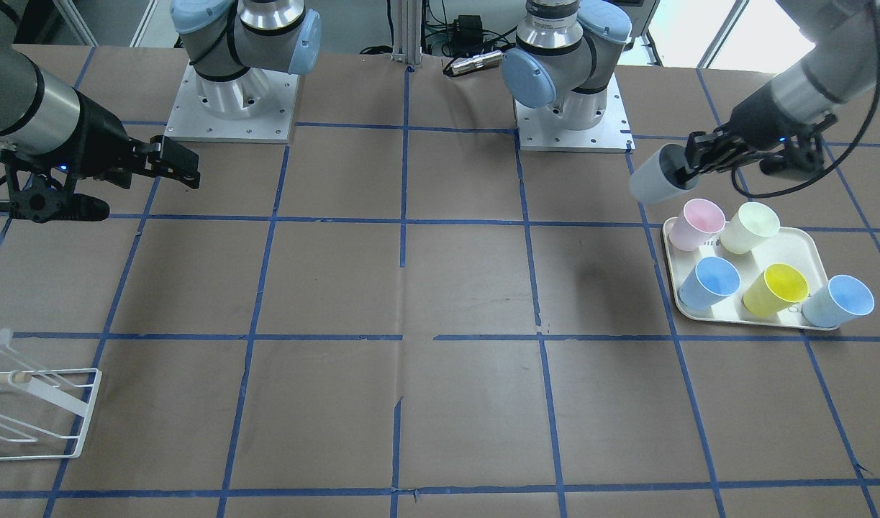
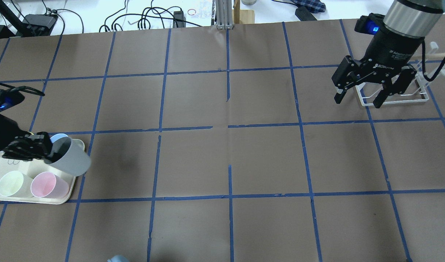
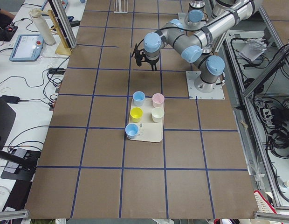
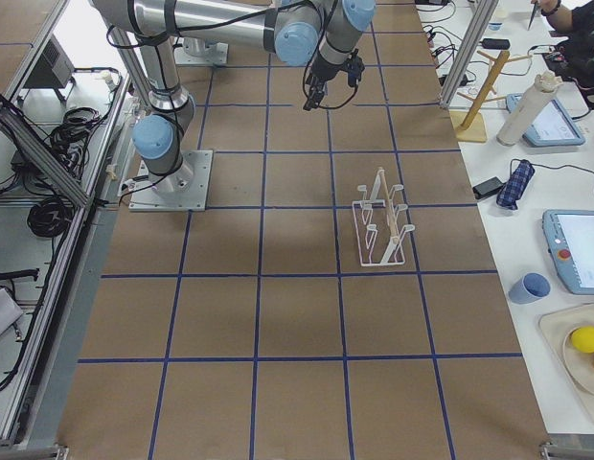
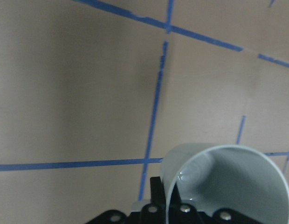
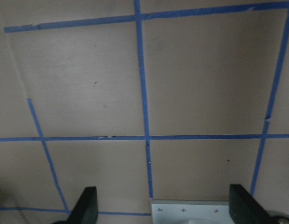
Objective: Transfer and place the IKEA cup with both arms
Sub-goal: 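Carry the white cup to the tray with the left gripper while the right gripper withdraws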
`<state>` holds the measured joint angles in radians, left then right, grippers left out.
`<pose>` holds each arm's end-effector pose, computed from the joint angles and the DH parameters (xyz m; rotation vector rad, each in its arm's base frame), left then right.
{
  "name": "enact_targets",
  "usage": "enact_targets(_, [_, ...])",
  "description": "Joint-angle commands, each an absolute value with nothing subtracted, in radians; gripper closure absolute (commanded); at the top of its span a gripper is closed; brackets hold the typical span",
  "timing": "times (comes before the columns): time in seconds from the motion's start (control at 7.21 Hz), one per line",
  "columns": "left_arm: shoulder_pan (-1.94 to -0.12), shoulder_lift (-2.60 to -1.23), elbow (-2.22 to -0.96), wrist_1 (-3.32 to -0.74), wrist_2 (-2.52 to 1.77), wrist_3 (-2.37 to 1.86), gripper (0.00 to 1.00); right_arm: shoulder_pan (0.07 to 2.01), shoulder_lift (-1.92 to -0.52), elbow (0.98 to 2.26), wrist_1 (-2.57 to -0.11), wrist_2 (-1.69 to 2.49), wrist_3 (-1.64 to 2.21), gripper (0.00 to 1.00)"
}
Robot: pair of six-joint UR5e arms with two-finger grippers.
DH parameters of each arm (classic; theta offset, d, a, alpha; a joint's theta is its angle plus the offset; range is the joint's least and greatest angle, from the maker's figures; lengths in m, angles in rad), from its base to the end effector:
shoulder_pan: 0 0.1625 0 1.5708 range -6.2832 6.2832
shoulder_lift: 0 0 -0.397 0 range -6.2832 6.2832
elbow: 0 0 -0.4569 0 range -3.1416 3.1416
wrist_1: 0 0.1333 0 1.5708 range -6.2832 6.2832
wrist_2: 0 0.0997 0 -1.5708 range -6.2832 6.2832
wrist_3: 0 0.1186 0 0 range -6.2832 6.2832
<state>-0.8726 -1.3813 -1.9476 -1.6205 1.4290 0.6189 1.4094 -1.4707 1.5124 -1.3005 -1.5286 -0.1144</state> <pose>0.1701 -0.4362 0.3298 0.1386 -2.8783 -0.1461 0.0474 -0.5697 0.3951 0.0810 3.0214 0.4621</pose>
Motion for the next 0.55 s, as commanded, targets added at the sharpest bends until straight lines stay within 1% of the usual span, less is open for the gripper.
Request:
enact_targets(0.0, [-0.604,-1.364,-1.893,-1.621,1.511,0.963,1.00,1.512,-1.480,1.505,-1.458,-1.649,0.039,0.00])
enact_targets(0.14, [-0.463,-1.386,-1.894,-1.615,1.505,1.127,1.00,1.534,-1.506,1.505,-1.483,-1.657,0.088,0.00])
enact_targets(0.28, [-0.399,-1.409,-1.898,-1.532,1.500,1.232,1.00,1.535,-1.552,1.519,-1.527,-1.634,0.083,0.00])
enact_targets(0.42, [-0.393,-1.466,-1.899,-1.422,1.496,1.291,1.00,1.536,-1.571,1.534,-1.613,-1.558,0.072,0.00])
